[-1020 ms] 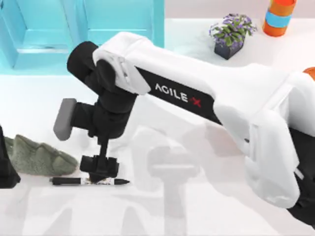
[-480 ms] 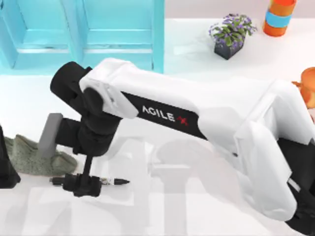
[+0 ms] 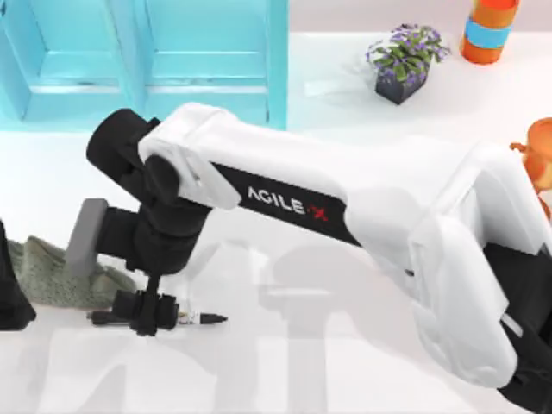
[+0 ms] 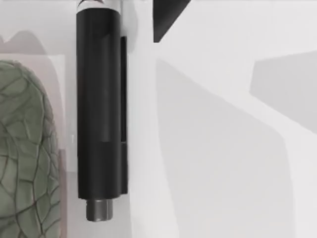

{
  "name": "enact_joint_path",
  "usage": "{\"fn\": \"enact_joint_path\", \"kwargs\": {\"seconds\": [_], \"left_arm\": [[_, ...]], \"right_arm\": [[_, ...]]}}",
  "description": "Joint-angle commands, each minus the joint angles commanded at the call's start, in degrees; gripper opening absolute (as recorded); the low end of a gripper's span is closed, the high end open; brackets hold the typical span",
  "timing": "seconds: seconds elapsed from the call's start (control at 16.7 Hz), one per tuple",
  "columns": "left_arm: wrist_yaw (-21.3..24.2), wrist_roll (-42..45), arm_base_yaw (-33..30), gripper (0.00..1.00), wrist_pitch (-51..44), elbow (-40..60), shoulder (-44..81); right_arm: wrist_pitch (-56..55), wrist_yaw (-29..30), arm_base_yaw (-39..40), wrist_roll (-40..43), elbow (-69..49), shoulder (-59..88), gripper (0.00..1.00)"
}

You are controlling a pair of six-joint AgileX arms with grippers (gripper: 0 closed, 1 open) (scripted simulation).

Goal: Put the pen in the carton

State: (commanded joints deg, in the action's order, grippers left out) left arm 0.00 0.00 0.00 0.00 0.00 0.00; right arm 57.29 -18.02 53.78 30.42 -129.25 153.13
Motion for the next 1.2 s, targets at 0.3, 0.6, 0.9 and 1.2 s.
{"fn": "enact_joint_path", "kwargs": {"seconds": [0.3, 0.6, 0.9, 1.2], "left_arm": [[0.0, 0.0, 0.0, 1.0, 0.0, 0.0, 0.0], [0.0, 0.0, 0.0, 1.0, 0.0, 0.0, 0.0], [0.0, 0.0, 0.0, 1.0, 0.0, 0.0, 0.0], [0.0, 0.0, 0.0, 1.0, 0.0, 0.0, 0.0]], "right_arm": [[0.0, 0.0, 0.0, 0.0, 0.0, 0.0, 0.1], [0.0, 0.0, 0.0, 0.0, 0.0, 0.0, 0.0], [-0.3, 1.1, -0.9, 0.8, -1.6, -2.4, 0.0], [2.1, 2.4, -3.2, 0.1, -2.5, -3.9, 0.0]]}}
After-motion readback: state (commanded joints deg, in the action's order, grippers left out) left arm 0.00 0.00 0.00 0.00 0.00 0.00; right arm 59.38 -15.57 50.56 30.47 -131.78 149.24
